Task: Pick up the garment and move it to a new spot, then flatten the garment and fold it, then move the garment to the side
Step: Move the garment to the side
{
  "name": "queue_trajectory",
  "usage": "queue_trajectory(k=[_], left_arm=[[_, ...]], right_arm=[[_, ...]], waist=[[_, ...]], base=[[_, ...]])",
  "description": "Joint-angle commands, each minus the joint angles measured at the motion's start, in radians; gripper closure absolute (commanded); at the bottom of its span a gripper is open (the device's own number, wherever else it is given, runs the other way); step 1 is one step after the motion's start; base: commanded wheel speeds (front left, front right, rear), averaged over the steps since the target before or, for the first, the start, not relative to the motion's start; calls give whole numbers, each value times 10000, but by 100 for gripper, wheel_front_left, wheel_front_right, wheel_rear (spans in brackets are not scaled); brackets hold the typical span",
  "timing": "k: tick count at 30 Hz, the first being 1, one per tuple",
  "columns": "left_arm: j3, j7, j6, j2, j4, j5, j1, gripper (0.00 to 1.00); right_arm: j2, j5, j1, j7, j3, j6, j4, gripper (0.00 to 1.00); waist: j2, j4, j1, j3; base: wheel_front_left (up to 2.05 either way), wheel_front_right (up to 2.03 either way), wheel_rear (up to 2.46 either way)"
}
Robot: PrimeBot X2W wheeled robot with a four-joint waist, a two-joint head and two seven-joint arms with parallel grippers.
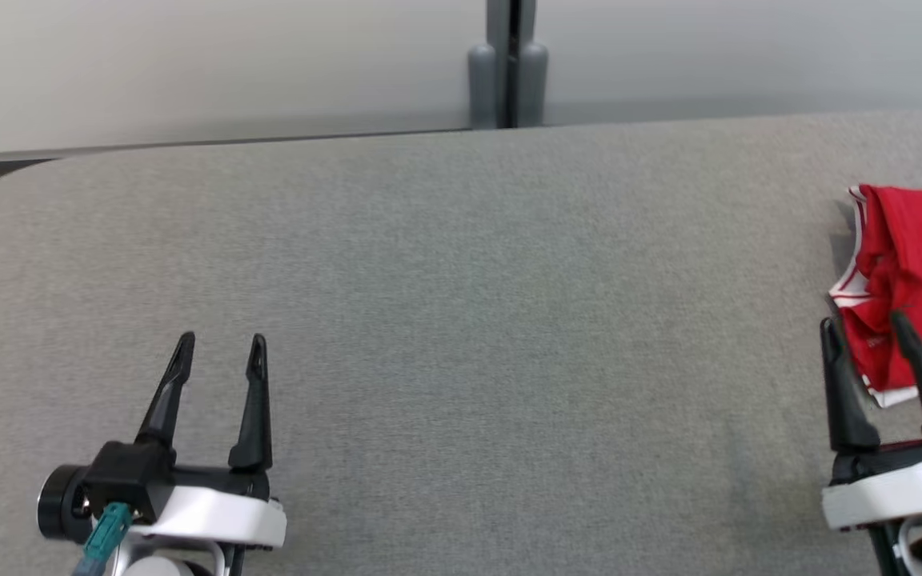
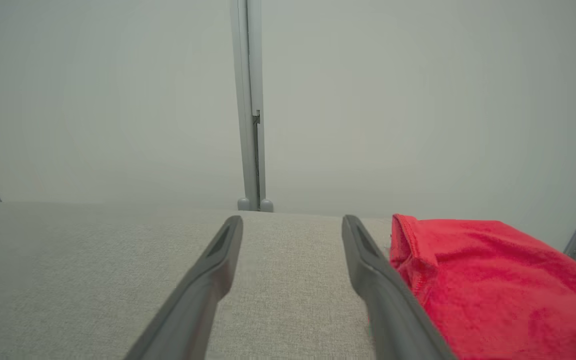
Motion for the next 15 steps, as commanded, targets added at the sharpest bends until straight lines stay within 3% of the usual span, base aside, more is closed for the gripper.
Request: queue_trajectory(k=[1, 8, 15], left_arm=[[62, -43, 37, 11, 28, -44, 175, 0], [228, -43, -93, 318, 319, -7, 1007, 0], [158, 14, -130, 490, 440, -63, 1514, 0]], right_arm=[[27, -93, 238, 78, 29, -21, -126, 0], [576, -95, 1241, 472, 142, -21, -691, 0], [857, -87, 2078, 788, -76, -21, -939, 0]], waist=[[0, 427, 0, -426], [0, 823, 0, -1358], [0, 714, 0, -1809]], base=[[0, 0, 0], [0, 0, 0], [0, 0, 0]])
